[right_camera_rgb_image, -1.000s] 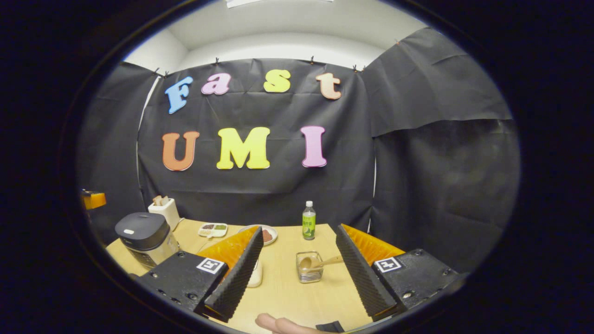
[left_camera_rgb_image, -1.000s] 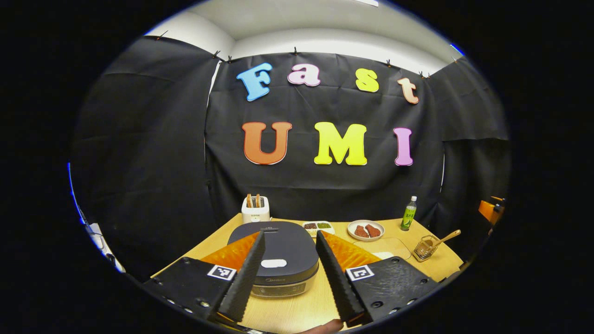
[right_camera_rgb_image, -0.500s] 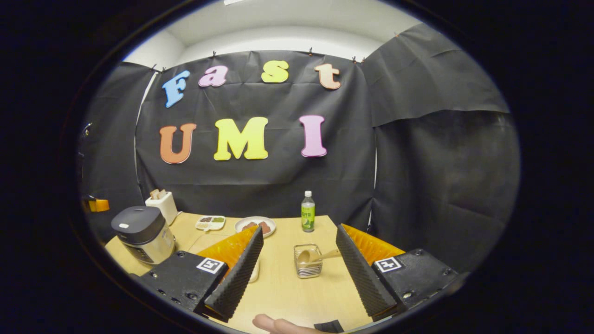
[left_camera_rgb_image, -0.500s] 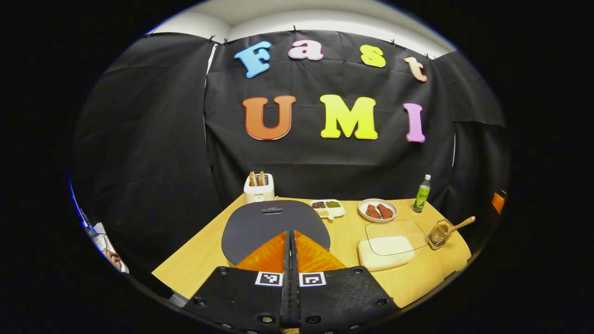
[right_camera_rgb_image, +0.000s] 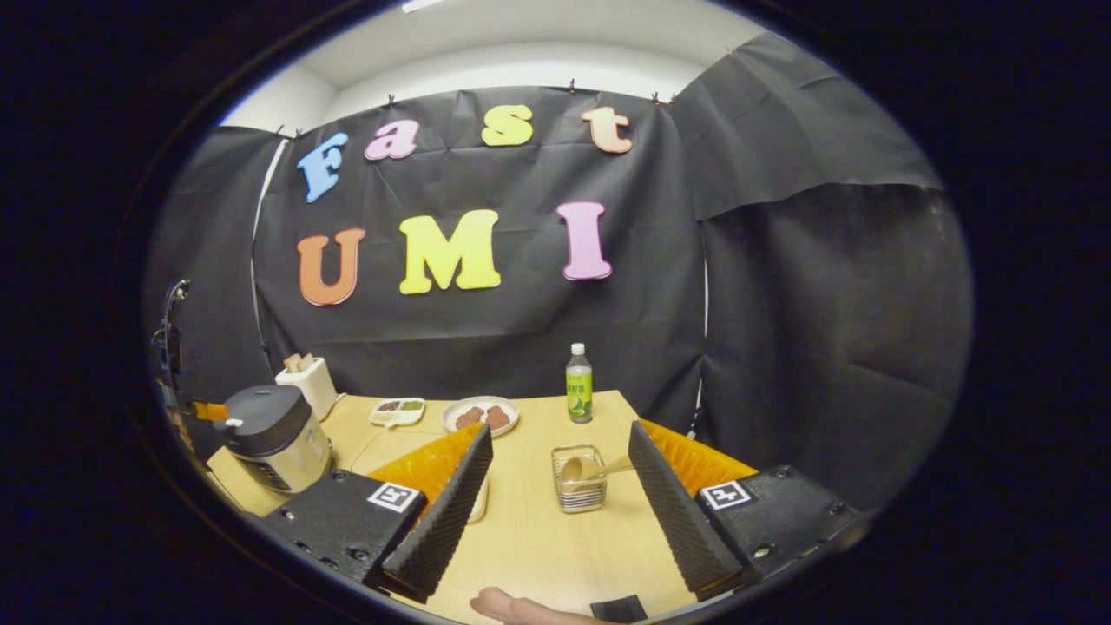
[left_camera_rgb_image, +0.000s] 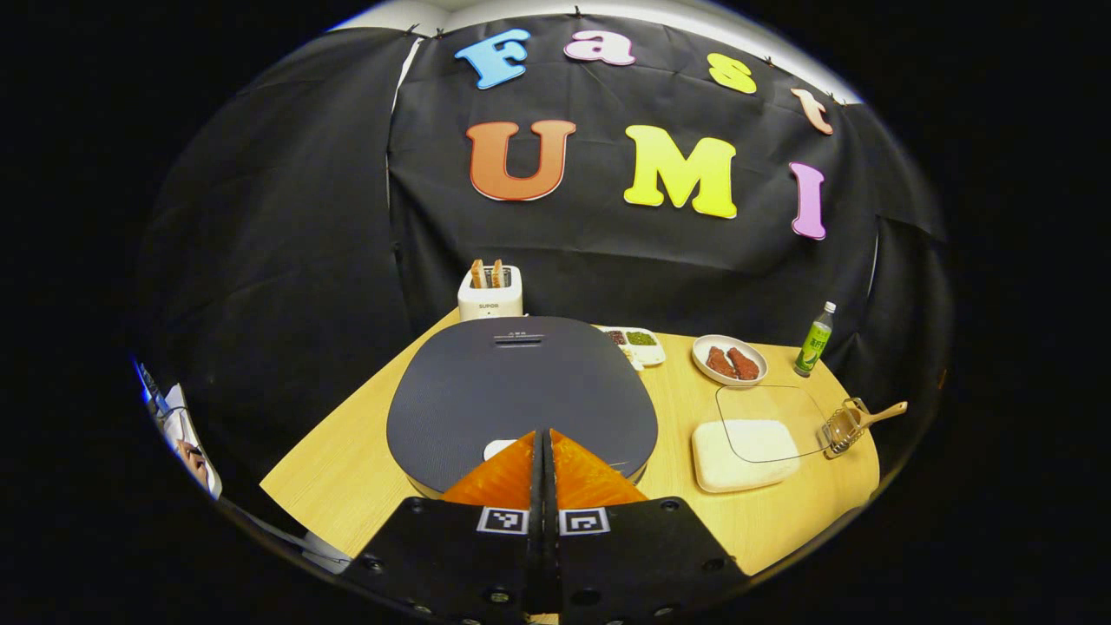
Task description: Close the left gripper, press the button to open the rice cooker; take a wooden spoon from the chopstick holder with the right hand, scoop a spoonful of rice and pour it into the rice cooker, then put the wooden spoon back into the chopstick holder.
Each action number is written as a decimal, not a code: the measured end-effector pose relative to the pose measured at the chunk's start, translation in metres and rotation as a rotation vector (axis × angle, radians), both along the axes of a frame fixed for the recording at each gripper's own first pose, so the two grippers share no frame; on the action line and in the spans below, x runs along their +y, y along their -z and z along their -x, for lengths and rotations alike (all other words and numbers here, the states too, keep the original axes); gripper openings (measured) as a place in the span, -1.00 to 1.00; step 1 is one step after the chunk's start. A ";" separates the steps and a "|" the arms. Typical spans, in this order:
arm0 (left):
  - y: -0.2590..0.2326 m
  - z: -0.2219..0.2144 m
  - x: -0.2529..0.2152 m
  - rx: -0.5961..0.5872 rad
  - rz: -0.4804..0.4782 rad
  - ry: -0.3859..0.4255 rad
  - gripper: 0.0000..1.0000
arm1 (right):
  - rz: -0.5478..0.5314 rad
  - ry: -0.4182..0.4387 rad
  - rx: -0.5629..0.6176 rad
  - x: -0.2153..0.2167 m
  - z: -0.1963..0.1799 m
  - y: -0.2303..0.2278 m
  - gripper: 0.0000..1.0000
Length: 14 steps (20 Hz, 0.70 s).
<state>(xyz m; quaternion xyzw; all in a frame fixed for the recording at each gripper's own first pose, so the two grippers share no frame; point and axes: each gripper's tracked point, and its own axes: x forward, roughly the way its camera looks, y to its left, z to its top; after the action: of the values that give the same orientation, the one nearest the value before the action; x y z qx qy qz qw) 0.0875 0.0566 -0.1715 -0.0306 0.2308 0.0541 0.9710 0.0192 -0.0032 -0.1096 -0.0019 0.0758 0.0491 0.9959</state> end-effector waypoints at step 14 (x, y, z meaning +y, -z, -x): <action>0.019 -0.002 0.001 -0.006 0.010 -0.017 -0.99 | 0.017 -0.022 0.016 0.002 0.002 0.027 1.00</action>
<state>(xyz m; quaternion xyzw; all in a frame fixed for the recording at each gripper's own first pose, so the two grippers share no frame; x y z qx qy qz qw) 0.0898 0.0574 -0.1901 -0.0375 0.2281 0.0611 0.9710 0.0176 -0.0011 -0.1361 -0.0106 0.0839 0.0592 0.9947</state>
